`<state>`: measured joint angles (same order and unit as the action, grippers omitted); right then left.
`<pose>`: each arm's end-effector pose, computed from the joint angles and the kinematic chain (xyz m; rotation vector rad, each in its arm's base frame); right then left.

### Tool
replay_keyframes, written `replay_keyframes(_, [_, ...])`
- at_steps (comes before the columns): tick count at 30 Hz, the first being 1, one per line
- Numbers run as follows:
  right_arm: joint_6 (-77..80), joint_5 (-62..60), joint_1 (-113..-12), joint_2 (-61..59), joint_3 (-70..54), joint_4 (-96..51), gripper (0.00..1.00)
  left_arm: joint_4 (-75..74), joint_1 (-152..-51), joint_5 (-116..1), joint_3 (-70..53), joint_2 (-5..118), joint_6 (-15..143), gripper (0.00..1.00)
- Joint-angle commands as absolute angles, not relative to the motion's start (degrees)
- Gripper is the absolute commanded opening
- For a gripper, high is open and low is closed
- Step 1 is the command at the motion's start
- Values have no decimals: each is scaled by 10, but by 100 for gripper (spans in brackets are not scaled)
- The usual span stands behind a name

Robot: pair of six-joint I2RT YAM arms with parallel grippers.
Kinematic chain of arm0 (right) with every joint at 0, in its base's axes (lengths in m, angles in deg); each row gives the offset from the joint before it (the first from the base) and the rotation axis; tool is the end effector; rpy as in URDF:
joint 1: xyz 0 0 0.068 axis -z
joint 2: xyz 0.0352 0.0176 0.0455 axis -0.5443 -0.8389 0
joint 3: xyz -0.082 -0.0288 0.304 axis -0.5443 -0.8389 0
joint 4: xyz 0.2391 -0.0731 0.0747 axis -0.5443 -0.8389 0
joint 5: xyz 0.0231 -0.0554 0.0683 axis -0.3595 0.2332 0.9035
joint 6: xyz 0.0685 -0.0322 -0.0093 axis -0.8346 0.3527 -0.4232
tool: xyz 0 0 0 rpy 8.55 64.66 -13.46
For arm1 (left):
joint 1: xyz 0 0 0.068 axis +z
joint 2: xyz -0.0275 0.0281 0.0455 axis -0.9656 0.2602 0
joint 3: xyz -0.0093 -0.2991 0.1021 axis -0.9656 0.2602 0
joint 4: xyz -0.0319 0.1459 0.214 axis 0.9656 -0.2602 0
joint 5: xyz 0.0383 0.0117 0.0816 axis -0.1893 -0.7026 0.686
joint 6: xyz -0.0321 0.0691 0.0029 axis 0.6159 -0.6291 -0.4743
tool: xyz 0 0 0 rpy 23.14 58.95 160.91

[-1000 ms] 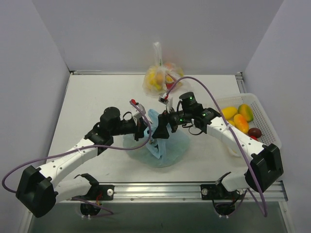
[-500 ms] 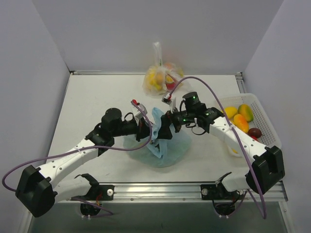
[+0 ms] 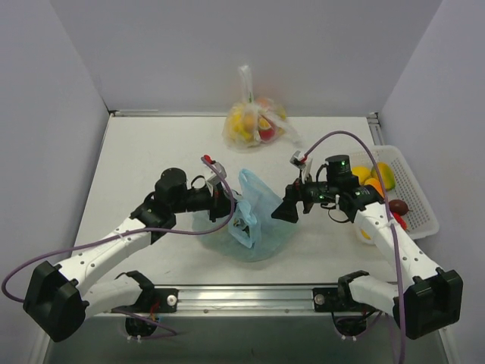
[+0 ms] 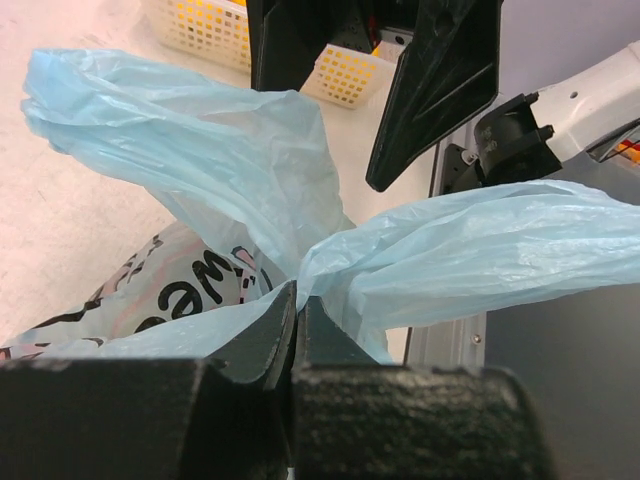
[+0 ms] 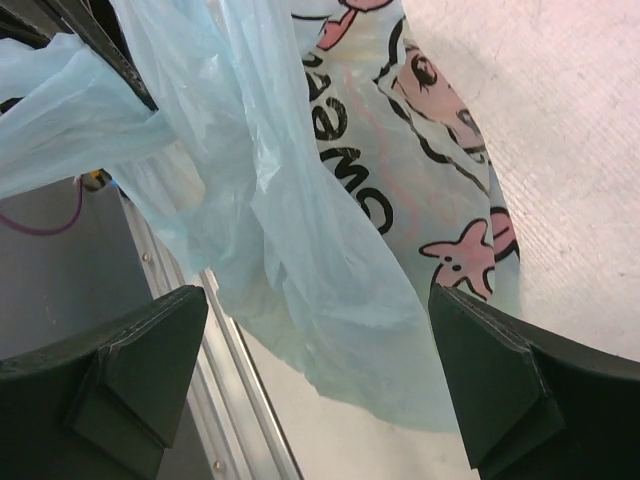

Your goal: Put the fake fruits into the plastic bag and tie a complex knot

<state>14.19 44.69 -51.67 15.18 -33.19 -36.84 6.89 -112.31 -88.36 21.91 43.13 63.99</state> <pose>0.2091 0.1258 0.3345 -0.9767 1.7787 1.1080 0.1729 -0.1836 0.3326 0.9150 1.6557 -1.2044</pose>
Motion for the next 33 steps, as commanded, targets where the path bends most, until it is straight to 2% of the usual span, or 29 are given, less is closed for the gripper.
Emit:
replay_keyframes(1, [130, 455, -518, 200, -387, -308, 100, 70, -1123, -913, 197, 428, 659, 0])
replay_keyframes(5, [39, 402, -531, 225, -451, -117, 98, 65, -1128, -907, 193, 433, 677, 0])
replay_keyframes(7, [24, 406, -507, 250, -480, -75, 89, 58, -1129, -901, 189, 439, 685, 0])
replay_keyframes(9, [55, 398, -506, 259, -467, -112, 77, 61, -1131, -905, 183, 447, 705, 0])
replay_keyframes(13, [78, 391, -528, 236, -450, -139, 70, 62, -1144, -900, 161, 463, 712, 0])
replay_keyframes(16, [82, 398, -559, 210, -426, -142, 59, 59, -1153, -867, 145, 467, 717, 0])
replay_keyframes(17, [95, 403, -573, 204, -422, -143, 50, 59, -1154, -855, 143, 468, 727, 0])
replay_keyframes(19, [109, 411, -582, 194, -414, -151, 39, 44, -1167, -808, 129, 471, 729, 0])
replay_keyframes(20, [109, 413, -585, 191, -410, -150, 29, 36, -1172, -783, 125, 473, 725, 0])
replay_keyframes(21, [107, 417, -587, 187, -409, -144, 25, 27, -1178, -762, 121, 476, 725, 0])
replay_keyframes(25, [85, 432, -588, 184, -410, -122, 28, 11, -1184, -714, 121, 486, 747, 0])
replay_keyframes(26, [83, 436, -588, 184, -413, -118, 25, 16, -1188, -715, 123, 488, 752, 0])
replay_keyframes(29, [59, 440, -592, 176, -411, -108, 0, 44, -1201, -717, 139, 488, 761, 0])
replay_keyframes(33, [53, 437, -600, 166, -405, -115, 0, 60, -1215, -694, 146, 496, 763, 0])
